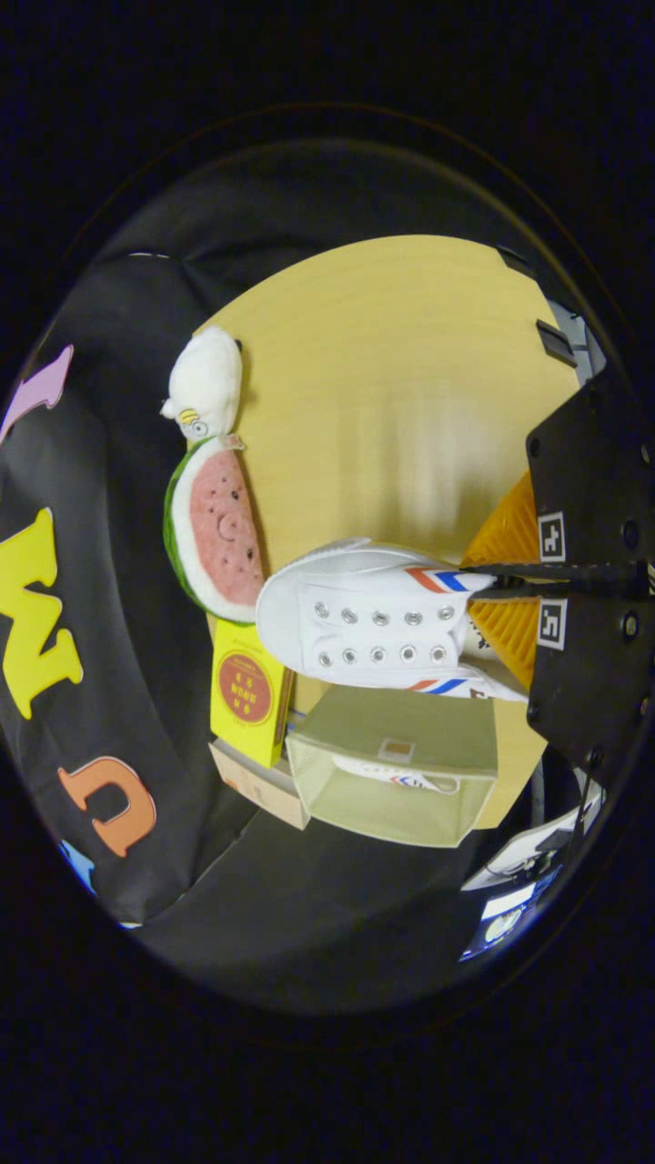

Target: Open the storage box then place both shoes into the box .Put the left shoe in first, then the right shoe, with the right side of both shoes facing outward in a uniform manner.

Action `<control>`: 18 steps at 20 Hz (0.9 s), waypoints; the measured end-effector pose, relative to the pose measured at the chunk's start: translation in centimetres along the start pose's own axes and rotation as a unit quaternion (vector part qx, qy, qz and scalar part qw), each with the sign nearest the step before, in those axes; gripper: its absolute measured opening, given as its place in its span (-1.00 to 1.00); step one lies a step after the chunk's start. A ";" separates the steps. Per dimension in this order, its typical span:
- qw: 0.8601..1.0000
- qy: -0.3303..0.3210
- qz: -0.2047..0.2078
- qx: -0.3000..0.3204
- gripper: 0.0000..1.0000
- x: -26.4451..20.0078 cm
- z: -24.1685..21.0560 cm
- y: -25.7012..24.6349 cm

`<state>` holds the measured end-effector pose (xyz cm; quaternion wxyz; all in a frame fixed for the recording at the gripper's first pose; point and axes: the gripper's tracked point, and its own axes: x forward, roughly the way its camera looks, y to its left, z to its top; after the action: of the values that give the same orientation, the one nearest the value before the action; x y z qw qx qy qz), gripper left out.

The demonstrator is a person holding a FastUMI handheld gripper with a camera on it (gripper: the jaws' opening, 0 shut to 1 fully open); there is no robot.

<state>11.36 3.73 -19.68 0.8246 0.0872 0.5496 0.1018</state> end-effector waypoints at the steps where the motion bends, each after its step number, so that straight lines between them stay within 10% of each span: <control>1: 1.000 -0.006 0.004 -0.004 -1.00 -0.2 0.4 2.5; 9: 1.000 -0.006 0.008 0.016 -1.00 5.3 0.9 18.3; 18: 0.993 -0.040 -0.105 0.020 -1.00 12.5 -1.8 20.4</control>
<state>12.89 26.80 -26.26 0.8501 0.0498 0.5242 -0.0002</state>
